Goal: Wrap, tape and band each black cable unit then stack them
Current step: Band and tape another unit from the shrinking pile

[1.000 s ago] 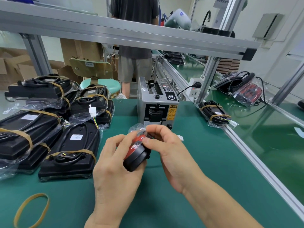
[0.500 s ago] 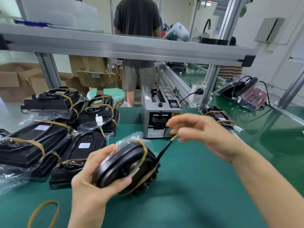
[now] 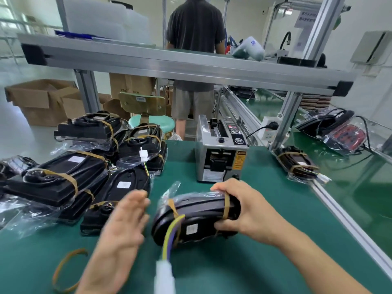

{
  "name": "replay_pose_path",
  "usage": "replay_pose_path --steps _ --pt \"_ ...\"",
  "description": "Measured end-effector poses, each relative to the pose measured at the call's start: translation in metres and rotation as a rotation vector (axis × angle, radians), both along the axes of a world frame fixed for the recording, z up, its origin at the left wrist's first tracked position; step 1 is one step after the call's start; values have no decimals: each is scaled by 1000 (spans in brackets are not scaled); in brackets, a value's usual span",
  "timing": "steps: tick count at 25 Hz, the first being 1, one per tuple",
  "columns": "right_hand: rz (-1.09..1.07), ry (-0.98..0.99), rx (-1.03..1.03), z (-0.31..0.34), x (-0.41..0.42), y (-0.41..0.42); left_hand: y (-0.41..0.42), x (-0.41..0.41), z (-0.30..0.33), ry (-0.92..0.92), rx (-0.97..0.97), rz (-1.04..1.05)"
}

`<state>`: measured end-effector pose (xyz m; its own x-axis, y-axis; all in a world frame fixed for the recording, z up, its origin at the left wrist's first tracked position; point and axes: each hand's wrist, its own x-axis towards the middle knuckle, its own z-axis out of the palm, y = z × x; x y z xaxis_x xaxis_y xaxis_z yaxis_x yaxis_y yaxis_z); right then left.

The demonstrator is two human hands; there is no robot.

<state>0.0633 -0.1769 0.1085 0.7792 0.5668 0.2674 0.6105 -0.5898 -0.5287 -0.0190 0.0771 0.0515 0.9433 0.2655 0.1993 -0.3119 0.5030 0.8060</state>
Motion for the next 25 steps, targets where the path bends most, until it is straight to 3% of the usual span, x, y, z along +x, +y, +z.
replay_pose_path --steps 2,5,7,13,14,16,18,21,23,25 --pt "16 -59 -42 -6 8 1 24 -1 22 -33 156 80" --pt "62 -18 10 -16 12 13 5 6 49 85 762 111" --pt "89 -25 -2 -16 14 18 -23 10 52 134 1012 172" --pt "76 0 -93 2 14 22 -33 21 44 185 1020 304" --pt "45 -9 -88 6 13 29 -33 23 41 221 919 243" --pt "-19 -15 -80 10 12 45 -36 26 42 278 537 11" --pt "-90 42 -117 12 13 55 -34 25 40 259 392 -96" --pt "-150 192 -152 18 15 61 -28 15 27 75 631 -26" --pt "-153 202 -179 20 18 64 -24 6 20 -38 885 26" --pt "-135 189 -175 19 22 64 -21 3 12 -55 1010 53"
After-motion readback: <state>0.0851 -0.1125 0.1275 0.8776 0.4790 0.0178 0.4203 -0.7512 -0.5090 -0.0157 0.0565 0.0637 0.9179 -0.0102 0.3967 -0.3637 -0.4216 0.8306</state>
